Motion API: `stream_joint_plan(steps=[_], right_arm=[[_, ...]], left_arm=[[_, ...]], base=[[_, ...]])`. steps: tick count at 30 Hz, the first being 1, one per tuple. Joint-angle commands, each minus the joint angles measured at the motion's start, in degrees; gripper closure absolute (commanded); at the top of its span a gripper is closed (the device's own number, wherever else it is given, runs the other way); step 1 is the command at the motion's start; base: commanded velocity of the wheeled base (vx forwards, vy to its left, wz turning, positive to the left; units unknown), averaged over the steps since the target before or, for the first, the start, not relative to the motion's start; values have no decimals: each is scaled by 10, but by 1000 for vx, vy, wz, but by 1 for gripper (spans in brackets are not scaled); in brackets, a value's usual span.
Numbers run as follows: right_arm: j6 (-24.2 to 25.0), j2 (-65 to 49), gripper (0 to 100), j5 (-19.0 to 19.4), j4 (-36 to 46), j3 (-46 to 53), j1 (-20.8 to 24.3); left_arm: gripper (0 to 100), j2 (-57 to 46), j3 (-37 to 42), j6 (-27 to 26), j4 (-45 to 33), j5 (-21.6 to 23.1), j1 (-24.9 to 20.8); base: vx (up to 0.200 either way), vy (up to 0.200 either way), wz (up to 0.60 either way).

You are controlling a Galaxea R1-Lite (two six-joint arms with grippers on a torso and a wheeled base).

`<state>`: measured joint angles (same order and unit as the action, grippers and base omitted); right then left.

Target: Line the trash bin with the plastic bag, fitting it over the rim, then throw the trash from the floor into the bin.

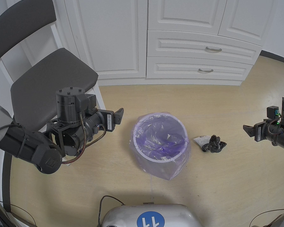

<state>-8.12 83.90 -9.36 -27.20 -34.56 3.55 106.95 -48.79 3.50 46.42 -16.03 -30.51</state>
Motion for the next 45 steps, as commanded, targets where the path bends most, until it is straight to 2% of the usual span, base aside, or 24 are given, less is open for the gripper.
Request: stream_joint_plan(steps=[1, 3, 10, 14, 15, 20, 22, 26, 27, 28, 30, 32, 36, 39, 40, 42, 45], right_arm=[[-42, -66, 0, -54, -2, 30, -11], [-62, -79, 0, -75, -3, 39, -11], [-66, -105, 0, -75, -3, 42, -2], [-65, -109, 0, -57, -37, 54, 0], [-66, -102, 0, -42, -66, 65, 0], [-85, -64, 0, -29, -124, 85, 0], [-73, -44, 0, -31, -126, 71, 1], [3, -2, 0, -39, -108, 42, 16], [3, -2, 0, -39, -108, 42, 16], [22, 19, 0, -42, -72, 14, 12], [26, 35, 0, -43, -24, -23, 6], [22, 39, 0, -43, 24, -53, 0], [14, 42, 0, -30, 42, -60, 7], [-6, 44, 0, -26, -8, -26, 30], [-15, 42, 0, -33, -49, -4, 35], [-24, 36, 0, -35, -64, 9, 32], [-48, 50, 0, -21, -66, 13, 5]], left_arm=[[0, -53, 56, -31, 44, -2, 4], [0, -73, 88, -50, 82, -2, 5], [0, -111, 145, -78, 160, -3, 7], [0, -132, 164, -75, 173, -2, 48], [0, -147, 172, -73, 172, -2, 63], [0, -184, 225, -72, 174, -1, 78], [0, -184, 226, -71, 174, -1, 74], [0, -198, 223, -80, 180, -11, 74], [0, -198, 223, -80, 180, -11, 74], [0, -213, 222, -80, 187, -11, 74], [0, -223, 219, -81, 185, -10, 74], [0, -225, 219, -81, 183, -9, 74], [0, -223, 220, -86, 182, -10, 74], [0, -218, 222, -88, 182, -10, 74], [0, -217, 222, -88, 182, -10, 74], [0, -216, 221, -88, 182, -10, 73], [0, -213, 221, -88, 181, -10, 72]], base=[[0, 0, 0], [0, 0, 0], [0, 0, 0], [0, 0, 0], [0, 0, 0], [0, 0, 0], [0, 0, 0], [0, 0, 0], [0, 0, 0], [0, 0, 0], [0, 0, 0], [0, 0, 0], [0, 0, 0], [0, 0, 0], [0, 0, 0], [0, 0, 0], [0, 0, 0]])
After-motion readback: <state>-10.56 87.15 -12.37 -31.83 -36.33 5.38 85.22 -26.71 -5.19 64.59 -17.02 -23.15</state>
